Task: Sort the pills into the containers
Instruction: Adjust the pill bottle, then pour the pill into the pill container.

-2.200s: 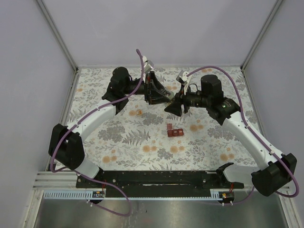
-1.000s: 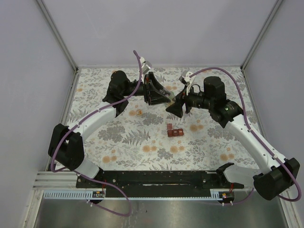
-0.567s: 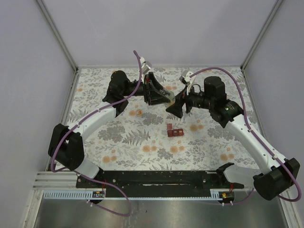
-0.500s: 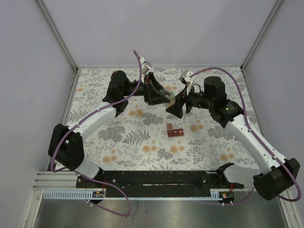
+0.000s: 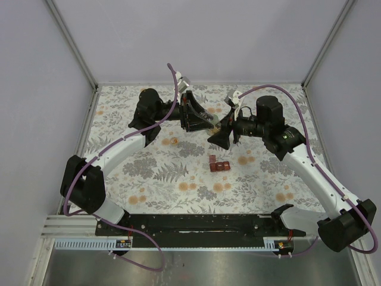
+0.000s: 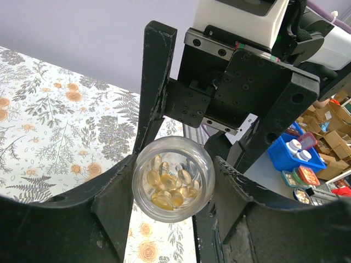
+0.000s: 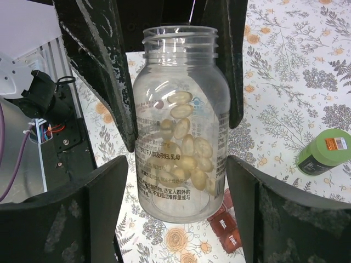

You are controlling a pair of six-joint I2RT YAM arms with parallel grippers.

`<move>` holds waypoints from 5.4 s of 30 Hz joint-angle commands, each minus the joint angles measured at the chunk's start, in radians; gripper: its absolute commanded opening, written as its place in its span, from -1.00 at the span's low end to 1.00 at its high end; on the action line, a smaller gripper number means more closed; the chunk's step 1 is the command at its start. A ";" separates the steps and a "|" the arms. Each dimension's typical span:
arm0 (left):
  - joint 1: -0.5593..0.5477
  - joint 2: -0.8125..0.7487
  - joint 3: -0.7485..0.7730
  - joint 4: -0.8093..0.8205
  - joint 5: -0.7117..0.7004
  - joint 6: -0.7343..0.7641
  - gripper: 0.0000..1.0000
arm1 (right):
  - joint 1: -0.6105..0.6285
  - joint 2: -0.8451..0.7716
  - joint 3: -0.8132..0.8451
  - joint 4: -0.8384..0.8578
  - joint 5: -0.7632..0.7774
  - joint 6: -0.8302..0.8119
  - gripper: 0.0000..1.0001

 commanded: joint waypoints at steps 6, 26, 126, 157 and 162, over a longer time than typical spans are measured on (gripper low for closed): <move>0.006 -0.037 -0.001 0.025 -0.017 0.010 -1.00 | -0.008 -0.030 0.026 0.011 0.000 -0.014 0.56; 0.020 -0.040 -0.067 0.284 -0.043 -0.185 -1.00 | -0.008 -0.043 0.009 0.037 0.023 -0.006 0.51; 0.127 -0.006 0.078 -0.674 -0.121 0.760 0.89 | -0.103 -0.178 -0.140 -0.001 0.023 -0.132 -1.00; -0.106 0.477 0.299 -0.949 -0.278 0.984 0.27 | -0.160 -0.345 -0.431 -0.090 -0.046 -0.425 -1.00; -0.121 0.506 0.327 -0.978 -0.264 0.979 0.21 | -0.160 -0.349 -0.431 -0.092 -0.040 -0.422 -1.00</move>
